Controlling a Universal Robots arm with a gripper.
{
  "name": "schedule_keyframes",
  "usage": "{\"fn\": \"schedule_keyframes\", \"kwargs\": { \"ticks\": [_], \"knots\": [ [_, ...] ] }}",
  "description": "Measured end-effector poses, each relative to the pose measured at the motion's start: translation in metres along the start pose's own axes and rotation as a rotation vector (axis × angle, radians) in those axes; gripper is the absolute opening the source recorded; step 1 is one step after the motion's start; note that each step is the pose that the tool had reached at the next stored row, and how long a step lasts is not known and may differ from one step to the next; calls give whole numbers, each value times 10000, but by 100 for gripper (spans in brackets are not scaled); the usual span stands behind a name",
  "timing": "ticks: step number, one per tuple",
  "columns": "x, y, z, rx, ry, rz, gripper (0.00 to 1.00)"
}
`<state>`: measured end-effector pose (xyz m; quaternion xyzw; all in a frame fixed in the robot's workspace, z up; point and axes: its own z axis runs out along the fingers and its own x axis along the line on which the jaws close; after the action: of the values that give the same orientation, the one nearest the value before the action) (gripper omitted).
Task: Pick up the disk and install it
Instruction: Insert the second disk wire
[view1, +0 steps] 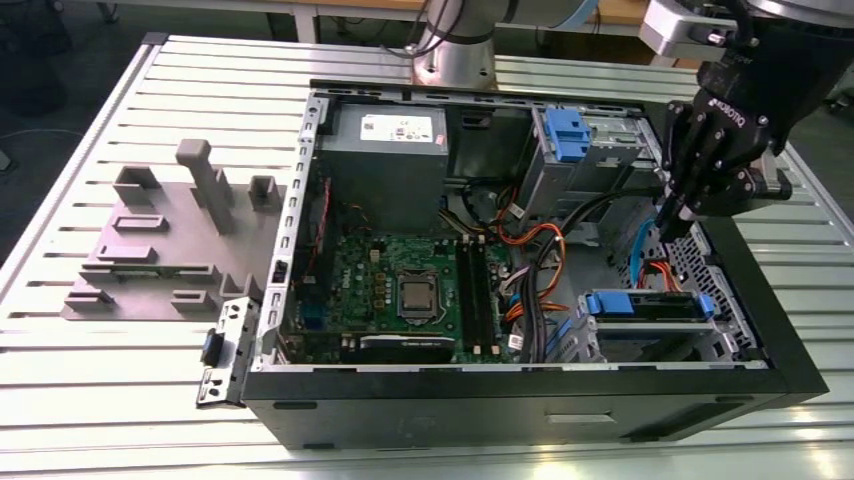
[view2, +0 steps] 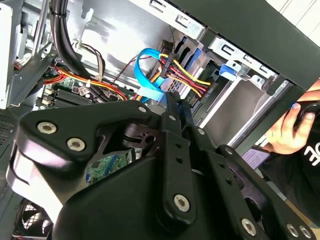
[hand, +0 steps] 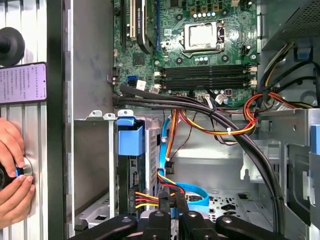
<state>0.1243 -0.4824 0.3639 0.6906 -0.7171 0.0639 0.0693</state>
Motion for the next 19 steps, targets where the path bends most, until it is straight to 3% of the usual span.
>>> {"fn": "schedule_keyframes", "kwargs": {
  "ticks": [4,8,13,19],
  "knots": [
    [-1,0,8,6,-6,0,16],
    [25,20,32,56,-29,-70,16],
    [56,76,75,80,-53,-202,16],
    [63,137,80,126,-58,-212,16]
  ]
}}
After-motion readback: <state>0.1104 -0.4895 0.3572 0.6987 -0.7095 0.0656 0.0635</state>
